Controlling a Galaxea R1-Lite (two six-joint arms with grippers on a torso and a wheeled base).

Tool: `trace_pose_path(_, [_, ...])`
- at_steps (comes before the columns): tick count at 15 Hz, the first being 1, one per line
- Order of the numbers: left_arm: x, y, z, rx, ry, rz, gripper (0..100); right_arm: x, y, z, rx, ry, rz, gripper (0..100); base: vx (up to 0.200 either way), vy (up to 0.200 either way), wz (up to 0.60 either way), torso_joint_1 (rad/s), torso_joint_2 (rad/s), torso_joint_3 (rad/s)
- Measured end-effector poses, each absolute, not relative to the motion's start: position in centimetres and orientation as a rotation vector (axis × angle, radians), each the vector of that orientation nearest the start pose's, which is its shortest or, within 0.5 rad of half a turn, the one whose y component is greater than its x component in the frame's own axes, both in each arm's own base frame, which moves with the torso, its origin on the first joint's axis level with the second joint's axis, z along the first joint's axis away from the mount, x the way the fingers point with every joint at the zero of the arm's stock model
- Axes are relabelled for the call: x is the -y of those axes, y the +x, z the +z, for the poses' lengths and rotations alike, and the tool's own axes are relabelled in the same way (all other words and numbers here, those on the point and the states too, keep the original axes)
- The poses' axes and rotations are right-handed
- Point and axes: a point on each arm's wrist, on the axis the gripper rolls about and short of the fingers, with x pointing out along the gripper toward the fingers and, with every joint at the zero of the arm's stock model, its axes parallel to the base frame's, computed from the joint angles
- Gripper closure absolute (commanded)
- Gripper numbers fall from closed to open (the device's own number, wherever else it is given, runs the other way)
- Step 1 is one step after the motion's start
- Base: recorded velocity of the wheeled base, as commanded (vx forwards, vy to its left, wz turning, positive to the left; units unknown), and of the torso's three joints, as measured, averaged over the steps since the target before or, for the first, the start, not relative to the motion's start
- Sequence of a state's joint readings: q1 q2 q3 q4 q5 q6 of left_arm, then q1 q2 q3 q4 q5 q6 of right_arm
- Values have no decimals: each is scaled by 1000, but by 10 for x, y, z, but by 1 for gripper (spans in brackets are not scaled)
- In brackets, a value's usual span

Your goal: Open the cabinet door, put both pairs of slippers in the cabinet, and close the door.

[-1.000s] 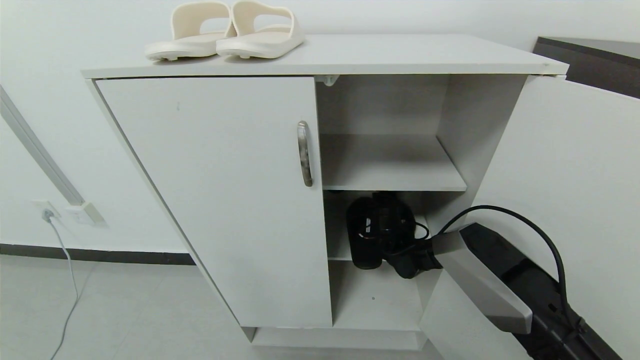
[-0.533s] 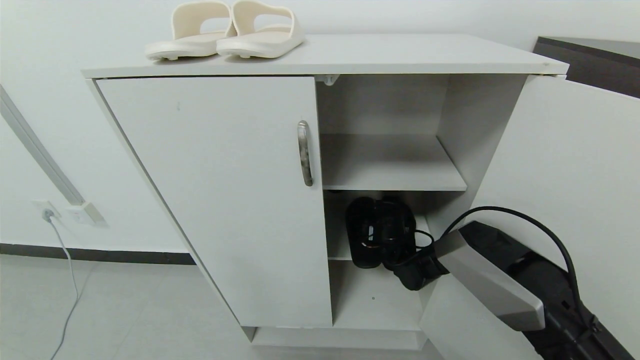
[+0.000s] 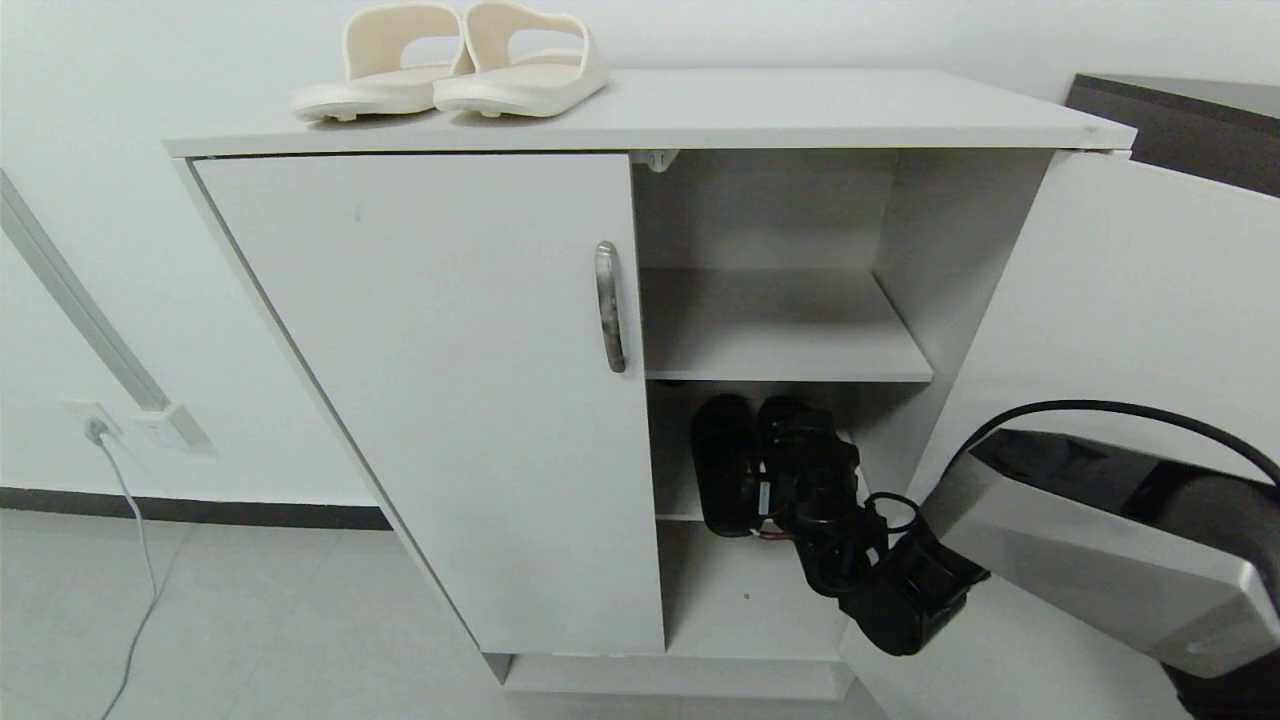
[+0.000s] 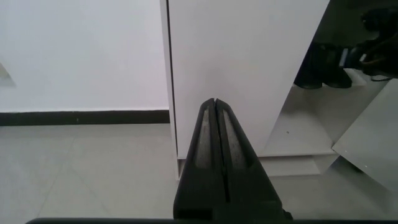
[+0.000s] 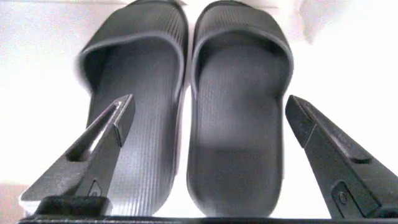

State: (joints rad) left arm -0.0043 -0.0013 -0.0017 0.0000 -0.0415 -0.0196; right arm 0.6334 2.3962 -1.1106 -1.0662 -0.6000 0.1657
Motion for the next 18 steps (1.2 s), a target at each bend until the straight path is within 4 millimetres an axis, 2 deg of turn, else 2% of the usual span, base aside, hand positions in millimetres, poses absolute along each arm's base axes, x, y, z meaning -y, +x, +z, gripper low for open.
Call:
trace_pose_path(5, [1, -23, 76, 3, -19, -45, 100, -234, 280, 63, -215, 6, 110, 0, 0, 0, 0, 0, 0, 0])
trace_pose_path(7, [1, -23, 76, 3, -20, -45, 100, -231, 261, 73, -212, 8, 141, 0, 0, 0, 0, 0, 0, 0])
trace_pose_path(11, [1, -23, 76, 3, -21, -44, 100, -233, 249, 84, -196, 17, 171, 0, 0, 0, 0, 0, 0, 0])
trace_pose_path(16, [1, -23, 76, 3, -21, -45, 100, -234, 247, 86, -193, 19, 178, 0, -200, 0, 0, 3, 0, 0])
trace_pose_path(18, [1, -23, 76, 3, -20, -44, 100, -235, 246, 85, -195, 18, 182, 0, 0, 0, 0, 0, 0, 0])
